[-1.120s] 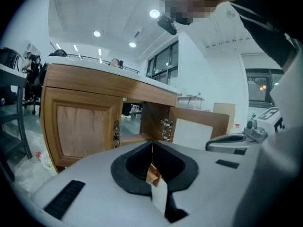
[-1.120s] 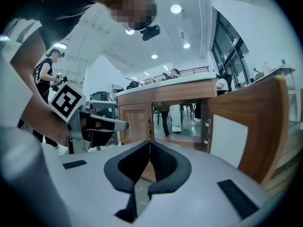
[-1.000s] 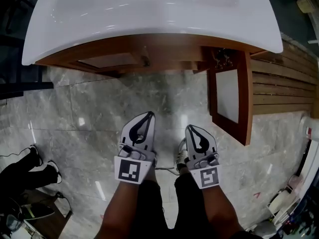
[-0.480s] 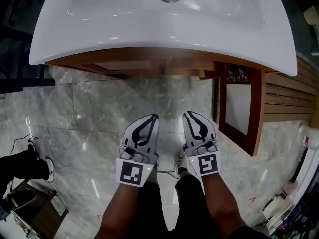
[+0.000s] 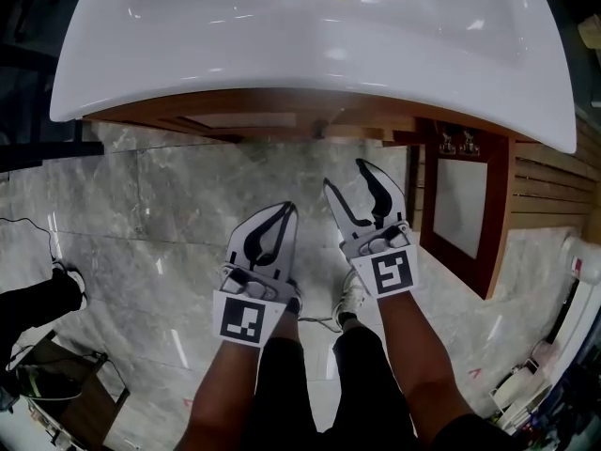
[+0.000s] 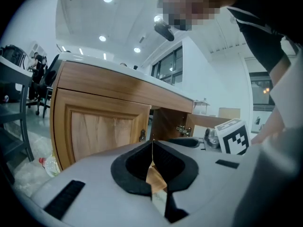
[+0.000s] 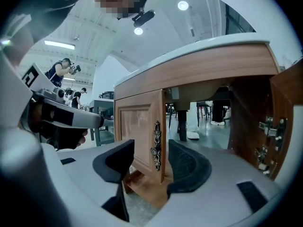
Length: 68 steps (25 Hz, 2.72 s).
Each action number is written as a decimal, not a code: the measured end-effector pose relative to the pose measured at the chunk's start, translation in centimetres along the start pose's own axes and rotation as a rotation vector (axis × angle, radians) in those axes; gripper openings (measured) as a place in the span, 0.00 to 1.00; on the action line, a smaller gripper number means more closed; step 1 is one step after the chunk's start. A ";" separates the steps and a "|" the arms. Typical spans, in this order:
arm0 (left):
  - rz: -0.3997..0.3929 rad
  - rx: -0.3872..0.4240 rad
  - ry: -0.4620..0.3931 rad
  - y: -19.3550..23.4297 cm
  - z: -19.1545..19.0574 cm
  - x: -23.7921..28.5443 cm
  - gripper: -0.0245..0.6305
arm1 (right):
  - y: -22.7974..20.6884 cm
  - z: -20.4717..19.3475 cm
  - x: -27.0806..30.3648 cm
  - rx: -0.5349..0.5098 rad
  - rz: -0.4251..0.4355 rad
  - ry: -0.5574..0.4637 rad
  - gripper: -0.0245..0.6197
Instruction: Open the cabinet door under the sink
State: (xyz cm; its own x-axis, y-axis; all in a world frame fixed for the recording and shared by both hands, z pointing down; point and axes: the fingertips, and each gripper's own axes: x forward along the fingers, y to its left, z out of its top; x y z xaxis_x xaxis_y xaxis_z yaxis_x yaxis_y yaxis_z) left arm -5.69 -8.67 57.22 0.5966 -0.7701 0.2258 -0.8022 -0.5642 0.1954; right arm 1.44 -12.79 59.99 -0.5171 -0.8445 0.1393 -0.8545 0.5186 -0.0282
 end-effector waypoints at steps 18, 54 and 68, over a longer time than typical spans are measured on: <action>0.036 0.046 0.042 1.6 -0.8 -0.3 0.07 | 0.3 0.2 9.9 -0.003 0.227 0.004 0.59; 0.184 -0.063 -0.076 5.0 0.7 -7.4 0.07 | 5.8 -0.7 5.7 -0.072 0.217 0.077 0.59; 0.250 -0.082 -0.083 6.4 -0.3 -11.9 0.07 | 11.7 0.1 2.4 -0.014 0.225 0.038 0.58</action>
State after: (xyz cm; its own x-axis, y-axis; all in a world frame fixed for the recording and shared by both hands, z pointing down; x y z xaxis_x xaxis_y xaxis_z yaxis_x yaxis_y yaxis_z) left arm -17.92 -3.04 56.06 0.3740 -0.9060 0.1981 -0.9176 -0.3306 0.2207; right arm -9.79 -8.77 59.91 -0.6924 -0.7015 0.1687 -0.7167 0.6957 -0.0490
